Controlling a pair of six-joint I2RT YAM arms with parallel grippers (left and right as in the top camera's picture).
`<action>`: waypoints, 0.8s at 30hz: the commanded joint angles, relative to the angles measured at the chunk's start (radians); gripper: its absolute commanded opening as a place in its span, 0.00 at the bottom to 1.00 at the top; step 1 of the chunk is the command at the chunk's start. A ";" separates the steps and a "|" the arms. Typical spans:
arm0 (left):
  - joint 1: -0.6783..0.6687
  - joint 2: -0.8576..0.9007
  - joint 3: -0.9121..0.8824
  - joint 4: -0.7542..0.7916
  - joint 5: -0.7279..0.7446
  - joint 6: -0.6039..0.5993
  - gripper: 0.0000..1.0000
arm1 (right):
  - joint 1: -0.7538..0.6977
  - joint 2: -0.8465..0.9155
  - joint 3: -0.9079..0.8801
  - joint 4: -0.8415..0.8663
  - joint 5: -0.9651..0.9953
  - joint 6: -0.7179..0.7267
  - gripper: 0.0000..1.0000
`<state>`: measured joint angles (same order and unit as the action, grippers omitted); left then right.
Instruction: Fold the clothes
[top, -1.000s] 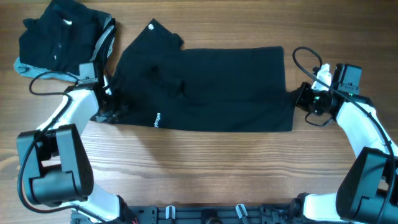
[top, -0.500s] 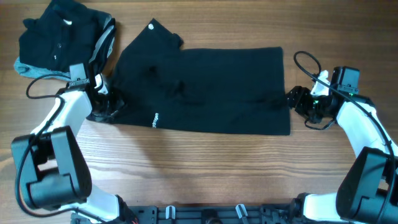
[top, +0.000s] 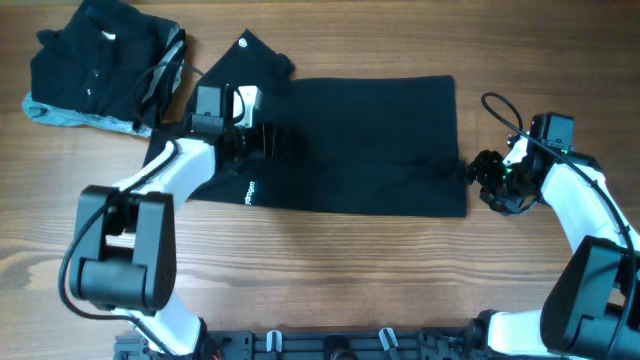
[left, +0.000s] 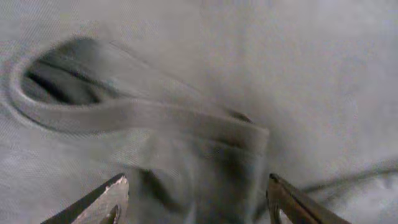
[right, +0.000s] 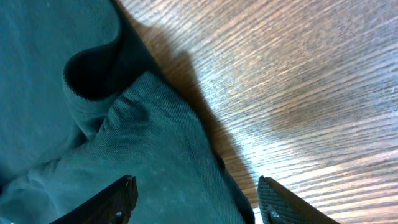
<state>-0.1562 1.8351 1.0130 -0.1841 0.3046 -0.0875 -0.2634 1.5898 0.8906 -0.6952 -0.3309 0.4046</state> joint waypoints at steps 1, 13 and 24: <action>0.012 0.014 0.008 0.071 -0.143 -0.037 0.78 | 0.005 0.011 -0.002 -0.008 0.021 -0.011 0.67; 0.069 0.105 0.008 0.264 -0.153 -0.066 0.36 | 0.004 0.011 -0.002 -0.005 0.021 -0.009 0.68; 0.171 -0.019 0.037 0.300 -0.138 -0.247 0.04 | 0.004 0.011 -0.002 0.069 0.088 -0.015 0.70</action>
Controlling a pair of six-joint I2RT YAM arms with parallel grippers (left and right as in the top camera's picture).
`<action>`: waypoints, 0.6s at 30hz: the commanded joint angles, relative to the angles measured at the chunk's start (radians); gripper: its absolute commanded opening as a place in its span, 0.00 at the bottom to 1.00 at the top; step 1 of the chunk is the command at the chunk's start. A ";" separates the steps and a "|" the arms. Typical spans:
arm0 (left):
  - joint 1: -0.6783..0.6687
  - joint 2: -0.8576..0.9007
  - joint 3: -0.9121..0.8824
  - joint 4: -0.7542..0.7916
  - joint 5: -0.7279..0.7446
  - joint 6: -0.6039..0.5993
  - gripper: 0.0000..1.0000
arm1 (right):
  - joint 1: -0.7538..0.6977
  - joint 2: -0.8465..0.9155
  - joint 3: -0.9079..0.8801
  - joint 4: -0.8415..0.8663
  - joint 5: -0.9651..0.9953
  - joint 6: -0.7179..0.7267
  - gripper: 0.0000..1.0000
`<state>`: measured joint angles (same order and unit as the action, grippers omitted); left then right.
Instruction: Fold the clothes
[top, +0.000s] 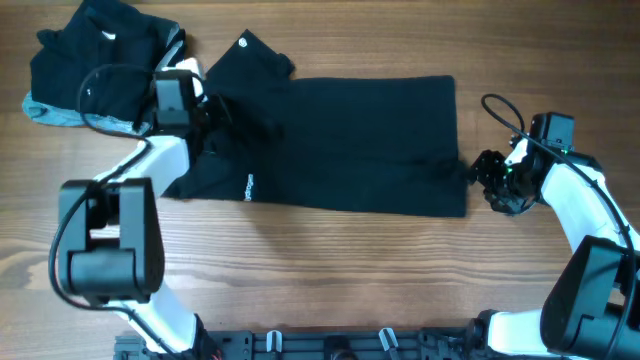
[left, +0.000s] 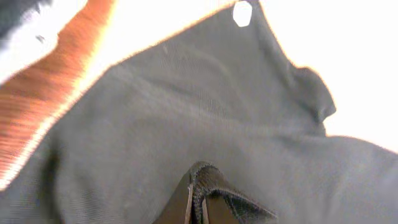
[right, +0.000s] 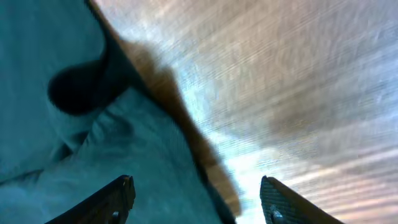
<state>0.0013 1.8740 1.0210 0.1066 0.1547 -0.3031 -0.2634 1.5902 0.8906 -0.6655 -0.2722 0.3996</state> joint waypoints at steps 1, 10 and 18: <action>0.014 -0.061 0.029 0.006 0.012 -0.032 0.04 | 0.004 0.011 -0.002 0.093 -0.019 -0.063 0.70; 0.014 -0.063 0.029 -0.010 0.039 -0.053 0.04 | 0.005 0.177 -0.002 0.382 -0.367 -0.164 0.43; 0.014 -0.063 0.029 -0.055 0.038 -0.053 0.04 | 0.004 0.201 -0.002 0.322 -0.261 -0.218 0.55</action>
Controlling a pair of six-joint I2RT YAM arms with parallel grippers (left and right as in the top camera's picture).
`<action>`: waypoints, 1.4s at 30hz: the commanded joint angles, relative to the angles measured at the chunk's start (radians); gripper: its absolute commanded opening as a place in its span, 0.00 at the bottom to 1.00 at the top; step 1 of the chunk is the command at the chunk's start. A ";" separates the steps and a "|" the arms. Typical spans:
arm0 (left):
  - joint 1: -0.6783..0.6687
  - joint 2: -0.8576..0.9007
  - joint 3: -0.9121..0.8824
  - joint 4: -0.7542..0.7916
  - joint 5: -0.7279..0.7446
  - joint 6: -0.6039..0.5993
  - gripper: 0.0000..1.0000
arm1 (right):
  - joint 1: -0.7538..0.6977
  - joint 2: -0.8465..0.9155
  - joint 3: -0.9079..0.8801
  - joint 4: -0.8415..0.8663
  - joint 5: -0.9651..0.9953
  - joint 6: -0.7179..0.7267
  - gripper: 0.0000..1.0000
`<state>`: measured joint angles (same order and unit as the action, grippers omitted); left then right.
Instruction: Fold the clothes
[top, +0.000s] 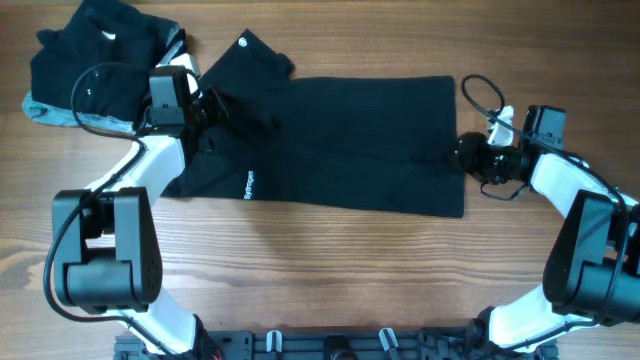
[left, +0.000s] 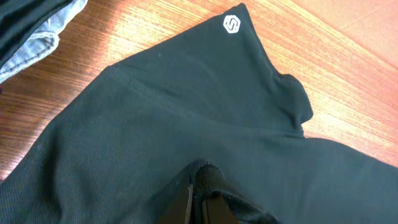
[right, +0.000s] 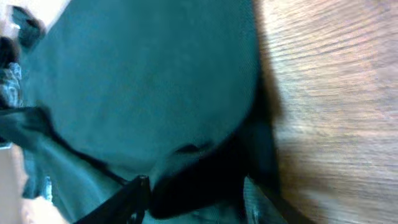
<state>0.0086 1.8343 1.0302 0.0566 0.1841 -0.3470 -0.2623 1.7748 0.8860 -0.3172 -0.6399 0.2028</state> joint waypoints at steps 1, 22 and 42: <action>0.006 -0.023 0.019 -0.006 0.009 -0.009 0.04 | 0.003 0.017 0.003 -0.032 0.121 -0.024 0.55; 0.007 -0.068 0.019 -0.025 0.062 -0.004 0.68 | 0.001 0.014 0.151 0.003 0.056 0.151 0.61; 0.020 -0.187 0.017 -0.705 -0.133 0.055 0.70 | 0.148 0.349 0.428 -0.035 0.356 0.097 0.50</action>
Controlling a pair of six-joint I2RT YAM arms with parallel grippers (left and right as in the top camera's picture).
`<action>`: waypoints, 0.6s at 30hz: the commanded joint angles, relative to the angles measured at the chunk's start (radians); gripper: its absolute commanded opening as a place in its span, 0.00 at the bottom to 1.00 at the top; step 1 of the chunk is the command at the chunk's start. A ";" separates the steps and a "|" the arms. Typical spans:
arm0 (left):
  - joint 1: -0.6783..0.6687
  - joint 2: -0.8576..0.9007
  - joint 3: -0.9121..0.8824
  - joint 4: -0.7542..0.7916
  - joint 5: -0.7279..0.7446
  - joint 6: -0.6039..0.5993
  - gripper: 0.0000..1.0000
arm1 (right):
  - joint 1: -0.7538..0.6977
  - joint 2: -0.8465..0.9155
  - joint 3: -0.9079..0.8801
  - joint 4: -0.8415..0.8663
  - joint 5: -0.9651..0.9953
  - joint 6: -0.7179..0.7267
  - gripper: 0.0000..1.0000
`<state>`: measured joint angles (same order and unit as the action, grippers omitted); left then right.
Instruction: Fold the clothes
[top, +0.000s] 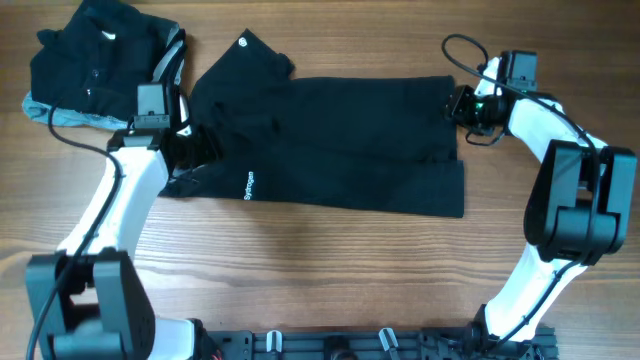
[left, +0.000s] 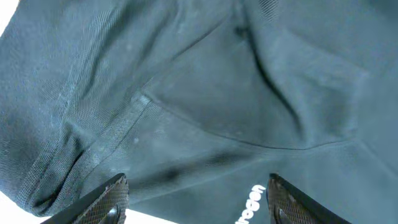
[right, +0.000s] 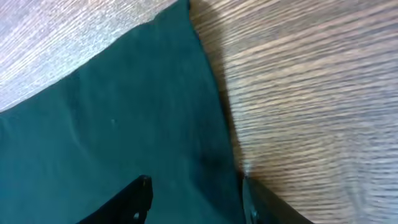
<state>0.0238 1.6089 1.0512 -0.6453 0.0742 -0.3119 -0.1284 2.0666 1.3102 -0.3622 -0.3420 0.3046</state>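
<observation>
A black shirt (top: 340, 140) lies spread flat across the table, with a small white logo near its collar end and white lettering (left: 250, 208) near the lower left. My left gripper (top: 185, 150) hangs open over the shirt's lower left sleeve area; in the left wrist view the gripper (left: 196, 199) has only flat fabric between its fingers. My right gripper (top: 462, 105) is at the shirt's upper right corner, and in the right wrist view it (right: 194, 199) stands open astride the hem edge (right: 214, 112).
A pile of dark clothes (top: 100, 60) on a grey-blue garment sits at the back left corner, close to the left arm. Bare wooden table (top: 330, 270) runs along the front. The right arm's cable loops above the shirt's right corner.
My left gripper has let go of the pinched fold near the shoulder and now sits open, lower, over the left sleeve. My right gripper has moved from mid right hem to the upper right corner.
First my left gripper was open over the shirt near the collar, my right open at the lower right hem. The left then shut on a fabric fold nearer the left shoulder and kept it. Now both are open and the shirt's left side lies spread out.
</observation>
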 joint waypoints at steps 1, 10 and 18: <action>0.005 0.042 -0.004 -0.004 -0.023 0.019 0.70 | 0.018 0.072 0.004 0.019 0.057 0.016 0.38; 0.005 0.043 -0.004 0.002 -0.024 0.020 0.68 | -0.016 0.085 0.005 0.286 0.043 0.163 0.21; 0.011 0.043 -0.004 -0.018 -0.031 0.020 0.76 | -0.101 -0.168 0.005 -0.176 -0.108 0.010 0.72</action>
<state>0.0238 1.6466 1.0508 -0.6510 0.0639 -0.3042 -0.2123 2.0216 1.3140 -0.4026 -0.3820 0.3878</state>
